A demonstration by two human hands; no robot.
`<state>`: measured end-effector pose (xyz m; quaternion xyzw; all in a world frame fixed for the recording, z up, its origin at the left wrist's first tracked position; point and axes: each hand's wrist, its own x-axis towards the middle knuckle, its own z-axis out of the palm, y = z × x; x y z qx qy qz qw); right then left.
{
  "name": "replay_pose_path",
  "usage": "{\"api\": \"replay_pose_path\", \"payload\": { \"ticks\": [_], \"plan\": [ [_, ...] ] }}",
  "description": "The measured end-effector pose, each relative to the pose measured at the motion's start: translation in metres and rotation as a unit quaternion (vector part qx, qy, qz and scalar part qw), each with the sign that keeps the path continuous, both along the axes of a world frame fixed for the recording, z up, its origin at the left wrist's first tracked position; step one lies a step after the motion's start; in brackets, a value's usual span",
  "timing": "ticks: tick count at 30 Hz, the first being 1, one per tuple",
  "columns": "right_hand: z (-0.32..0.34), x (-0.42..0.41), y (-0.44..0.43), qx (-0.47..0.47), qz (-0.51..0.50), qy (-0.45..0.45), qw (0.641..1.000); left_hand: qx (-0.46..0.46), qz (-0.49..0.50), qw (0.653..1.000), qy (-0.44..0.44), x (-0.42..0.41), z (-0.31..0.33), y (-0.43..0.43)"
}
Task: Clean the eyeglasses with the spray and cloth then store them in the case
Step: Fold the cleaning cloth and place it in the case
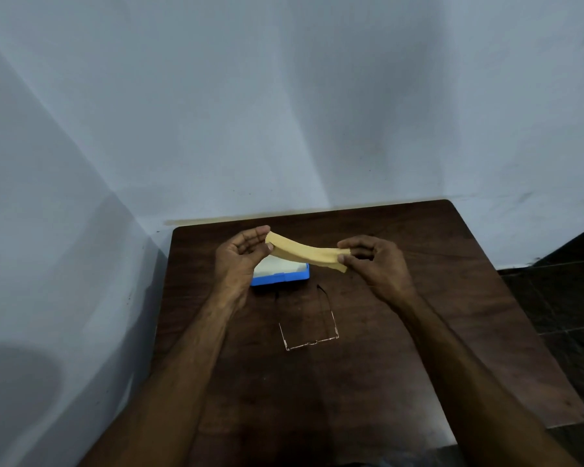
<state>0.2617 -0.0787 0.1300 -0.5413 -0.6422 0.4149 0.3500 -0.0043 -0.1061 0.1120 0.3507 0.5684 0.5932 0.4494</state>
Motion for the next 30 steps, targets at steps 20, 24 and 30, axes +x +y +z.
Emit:
{"api": "replay_pose_path", "payload": {
  "ticks": [20, 24, 30],
  "plan": [
    [0.013, -0.001, 0.012, 0.032, -0.003, 0.031, 0.999, -0.024, -0.085, 0.985, 0.15, -0.015, 0.002, -0.005],
    [0.016, -0.018, 0.011, -0.027, 0.033, 0.115, 0.992, -0.047, -0.055, 0.993, 0.092, -0.01, 0.009, -0.012],
    [0.008, -0.051, 0.006, -0.124, -0.008, 0.225, 0.967, -0.094, 0.024, 0.991, -0.097, -0.009, 0.005, -0.017]
  ]
}}
